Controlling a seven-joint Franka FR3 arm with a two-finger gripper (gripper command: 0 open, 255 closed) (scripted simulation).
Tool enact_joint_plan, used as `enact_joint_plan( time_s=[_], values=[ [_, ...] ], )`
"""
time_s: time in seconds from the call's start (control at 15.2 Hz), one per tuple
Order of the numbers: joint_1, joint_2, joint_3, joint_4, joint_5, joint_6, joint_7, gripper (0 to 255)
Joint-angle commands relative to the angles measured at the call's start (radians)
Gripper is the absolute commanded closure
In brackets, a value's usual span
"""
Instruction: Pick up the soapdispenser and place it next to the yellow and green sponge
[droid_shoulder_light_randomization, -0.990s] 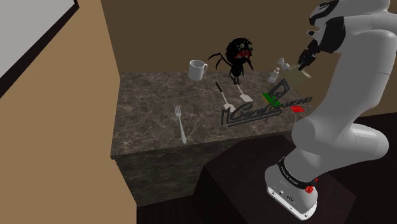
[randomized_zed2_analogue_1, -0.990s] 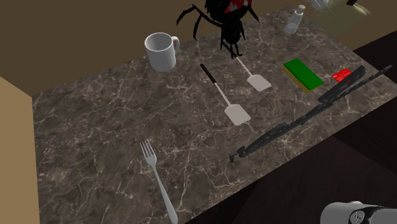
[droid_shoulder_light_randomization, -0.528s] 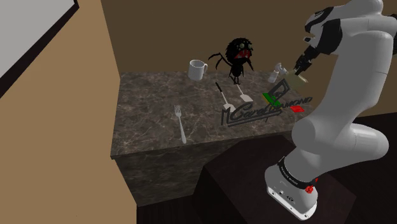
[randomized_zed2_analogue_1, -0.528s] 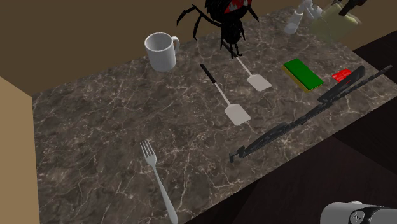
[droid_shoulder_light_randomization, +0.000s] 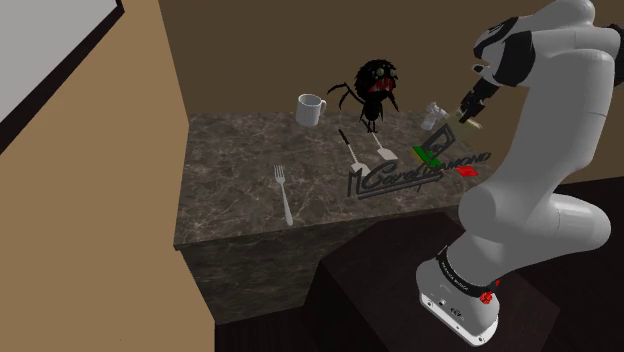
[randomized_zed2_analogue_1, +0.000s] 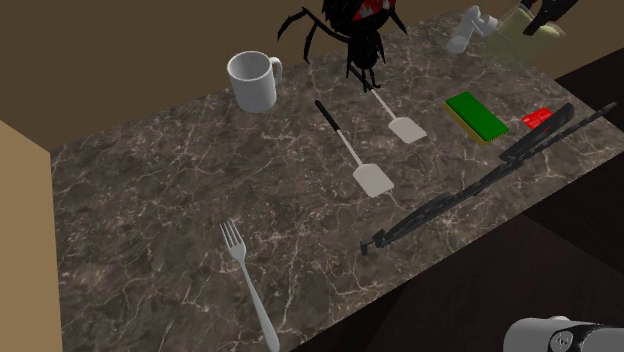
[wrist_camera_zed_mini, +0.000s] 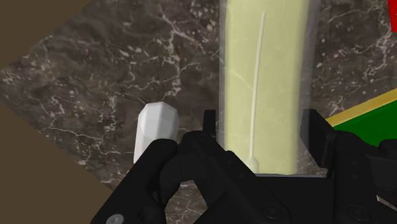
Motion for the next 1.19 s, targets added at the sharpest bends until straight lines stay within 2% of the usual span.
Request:
enact_joint_plan(
  time_s=[0.0, 0.2, 0.26, 0.59, 0.86, 1.12],
  values=[
    [-0.001, 0.005, -0.001, -0.005, -0.001, 0.003, -0.001, 255],
    [-0.001, 0.005, -0.001, -0.005, -0.001, 0.003, -0.001, 255],
    [-0.002, 0.007, -0.001, -0.003, 0.000, 0.003, -0.001, 0],
    [-0.001, 0.005, -0.001, -0.005, -0.001, 0.003, -0.001, 0],
    [-0.023, -0.010, -0.012, 0.098, -0.018, -0.111, 0.017, 0],
    [-0.023, -0.010, -0.012, 0.098, -0.018, -0.111, 0.017, 0]
  ],
)
